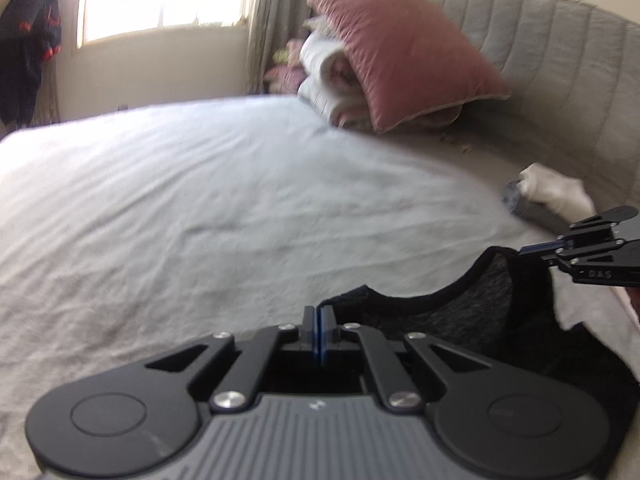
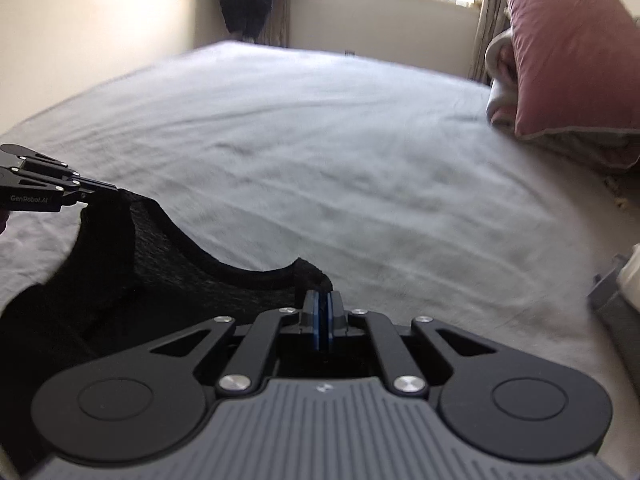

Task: Fold clothes
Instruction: 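Grasp the hem with the right gripper while the left gripper grasps it, lift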

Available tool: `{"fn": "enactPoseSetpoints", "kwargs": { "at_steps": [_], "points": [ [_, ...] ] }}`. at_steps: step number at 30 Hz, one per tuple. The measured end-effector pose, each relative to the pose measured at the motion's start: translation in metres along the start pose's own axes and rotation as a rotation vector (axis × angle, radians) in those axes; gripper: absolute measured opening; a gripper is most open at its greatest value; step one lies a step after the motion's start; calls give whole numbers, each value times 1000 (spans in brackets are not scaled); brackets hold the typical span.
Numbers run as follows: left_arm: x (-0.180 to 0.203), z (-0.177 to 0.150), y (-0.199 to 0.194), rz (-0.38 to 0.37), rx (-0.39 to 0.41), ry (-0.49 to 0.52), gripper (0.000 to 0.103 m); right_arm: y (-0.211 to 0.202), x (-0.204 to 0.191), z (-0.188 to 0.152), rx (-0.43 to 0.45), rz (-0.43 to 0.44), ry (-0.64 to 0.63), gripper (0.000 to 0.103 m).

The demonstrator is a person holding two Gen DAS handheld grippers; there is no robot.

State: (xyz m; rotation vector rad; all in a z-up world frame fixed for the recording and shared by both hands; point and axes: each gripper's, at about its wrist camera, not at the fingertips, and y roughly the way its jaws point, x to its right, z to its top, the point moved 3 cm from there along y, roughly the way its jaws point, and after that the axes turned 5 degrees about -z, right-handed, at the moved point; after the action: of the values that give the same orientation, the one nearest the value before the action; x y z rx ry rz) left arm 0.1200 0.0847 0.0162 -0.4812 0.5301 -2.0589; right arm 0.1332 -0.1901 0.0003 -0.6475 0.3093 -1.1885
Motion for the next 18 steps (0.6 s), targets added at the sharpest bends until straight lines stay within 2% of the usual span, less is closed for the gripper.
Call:
{"fn": "enactPoseSetpoints", "kwargs": {
  "at_steps": [4,9,13,18],
  "points": [
    [19,-3,-45,-38,56,41,1,-36,-8,-4,59,-13,-31,5],
    [44,-28,-93,-86,82,103,1,-82,-22,-22,114,-14,-91,5],
    [64,-62,-114,-133,39,153,1,-107,-35,-50,112,-12,-153,5],
    [77,-114,-108,-176,-88,188,1,-114,-49,-94,51,18,-206,5]
  ]
}}
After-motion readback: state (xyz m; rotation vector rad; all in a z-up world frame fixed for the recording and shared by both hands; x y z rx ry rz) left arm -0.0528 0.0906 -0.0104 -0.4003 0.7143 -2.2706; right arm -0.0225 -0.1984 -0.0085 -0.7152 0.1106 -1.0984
